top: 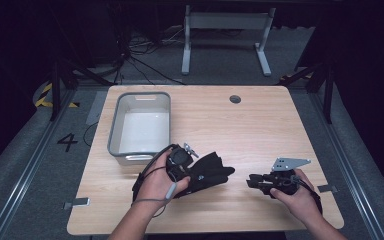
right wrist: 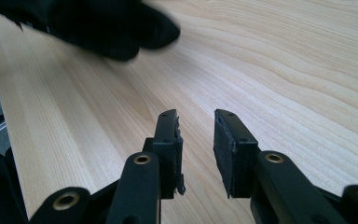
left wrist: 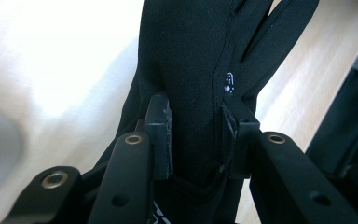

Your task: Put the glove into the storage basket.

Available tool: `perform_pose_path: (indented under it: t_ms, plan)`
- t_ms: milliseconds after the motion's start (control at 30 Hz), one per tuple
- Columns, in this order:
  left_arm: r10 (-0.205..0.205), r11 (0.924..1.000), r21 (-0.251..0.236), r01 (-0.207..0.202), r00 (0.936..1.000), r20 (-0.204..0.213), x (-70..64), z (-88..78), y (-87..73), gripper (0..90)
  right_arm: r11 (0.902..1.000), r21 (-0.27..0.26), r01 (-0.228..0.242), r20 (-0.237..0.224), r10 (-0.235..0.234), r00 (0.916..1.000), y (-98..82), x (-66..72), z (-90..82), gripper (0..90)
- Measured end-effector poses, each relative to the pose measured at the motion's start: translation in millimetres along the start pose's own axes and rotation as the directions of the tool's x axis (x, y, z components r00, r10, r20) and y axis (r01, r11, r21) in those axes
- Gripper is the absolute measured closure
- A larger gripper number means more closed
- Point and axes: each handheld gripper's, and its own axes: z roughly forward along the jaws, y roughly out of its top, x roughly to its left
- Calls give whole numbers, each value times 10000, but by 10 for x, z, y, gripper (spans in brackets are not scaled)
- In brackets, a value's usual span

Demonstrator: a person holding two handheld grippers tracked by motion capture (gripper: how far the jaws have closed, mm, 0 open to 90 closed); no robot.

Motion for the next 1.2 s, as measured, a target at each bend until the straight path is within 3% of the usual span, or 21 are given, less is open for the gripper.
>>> perform_pose_path:
  t_ms: [167,400,567,667,800,933,1167,1200]
  plan:
    - [-196,9996,-217,189,9993,-306,82,-169,50,683,10000,9,4,-32,-4,10000,14,-24,22,711]
    - [-955,9935,-680,911,9933,-648,326,-363,95,683,10000,80,-57,-29,58,10000,4,-44,39,705]
    - [-1289,9891,-839,1210,9871,-952,450,-448,121,682,9998,204,35,39,-35,10000,33,-78,64,701]
    - [-1682,9808,-1194,1542,9787,-1176,586,-560,152,682,9993,366,53,160,-58,9999,22,-130,82,700]
    - [-2249,9663,-1603,2015,9635,-1450,743,-670,171,683,9992,398,-55,217,46,9998,-24,-162,75,701]
    - [-2936,9469,-1887,2602,9392,-1781,925,-731,177,683,9995,311,-85,208,79,9998,-31,-162,52,698]
    - [-3970,9099,-2244,3488,8890,-2281,1208,-734,176,682,9996,294,-59,250,52,9997,-27,-151,61,696]
    - [-3970,9099,-2244,3488,8890,-2281,1208,-734,176,682,9995,299,-63,248,56,9997,-27,-150,62,695]
